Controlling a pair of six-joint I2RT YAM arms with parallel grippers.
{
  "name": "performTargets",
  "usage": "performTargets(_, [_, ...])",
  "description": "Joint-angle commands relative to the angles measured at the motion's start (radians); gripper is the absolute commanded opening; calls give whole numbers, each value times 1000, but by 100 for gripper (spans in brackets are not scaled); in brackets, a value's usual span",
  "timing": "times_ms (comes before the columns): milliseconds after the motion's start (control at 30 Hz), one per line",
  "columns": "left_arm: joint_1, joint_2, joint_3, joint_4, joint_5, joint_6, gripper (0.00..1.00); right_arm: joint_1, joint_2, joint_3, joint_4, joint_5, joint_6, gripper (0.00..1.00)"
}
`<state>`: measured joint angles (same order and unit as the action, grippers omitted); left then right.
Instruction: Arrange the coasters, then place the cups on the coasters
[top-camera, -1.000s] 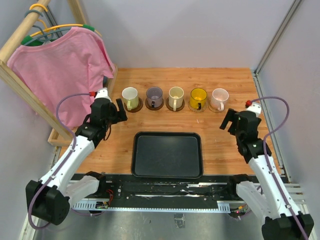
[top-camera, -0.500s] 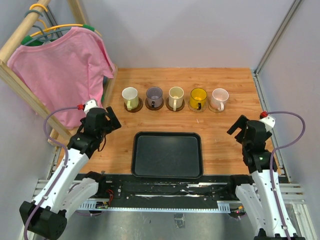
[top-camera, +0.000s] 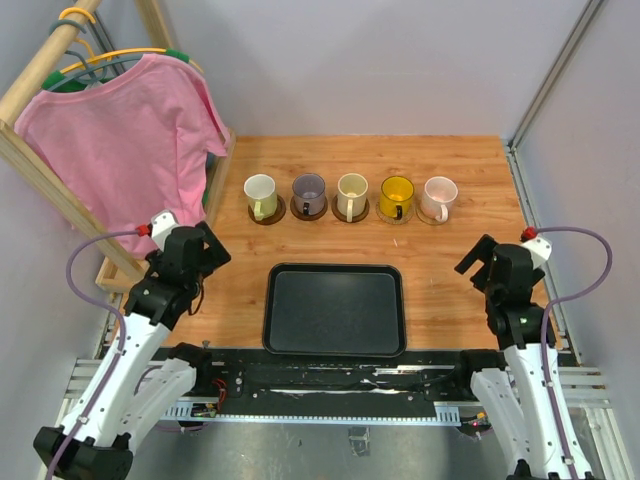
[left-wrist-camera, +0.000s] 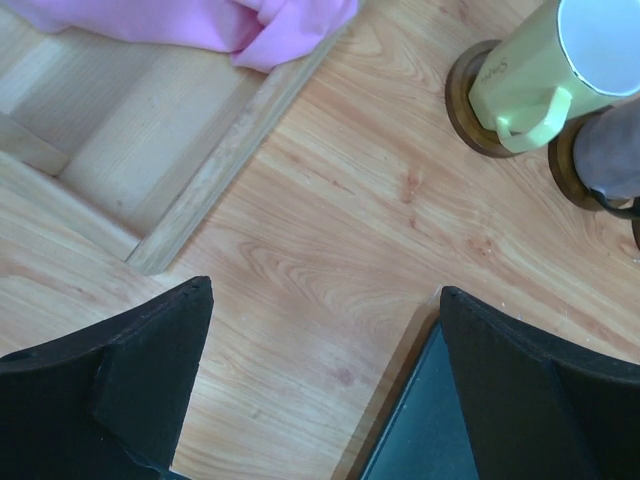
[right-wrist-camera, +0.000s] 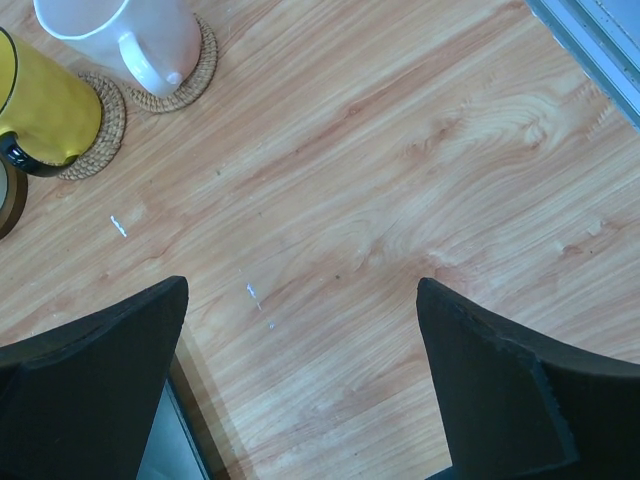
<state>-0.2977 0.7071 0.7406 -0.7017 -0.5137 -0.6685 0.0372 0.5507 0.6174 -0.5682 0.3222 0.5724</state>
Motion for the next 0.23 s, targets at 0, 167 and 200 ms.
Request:
performTargets(0, [5,-15,-2,-38,-93,-47,100,-11,-18,2,-24,9,7,98])
performTargets(167, [5,-5,3,-58,-116,-65,100,-12,-28,-5,-28,10,7,98])
performTargets(200, [5,-10,0,-50,-106,-60,100,-11,-29,-5,-29,10,6,98])
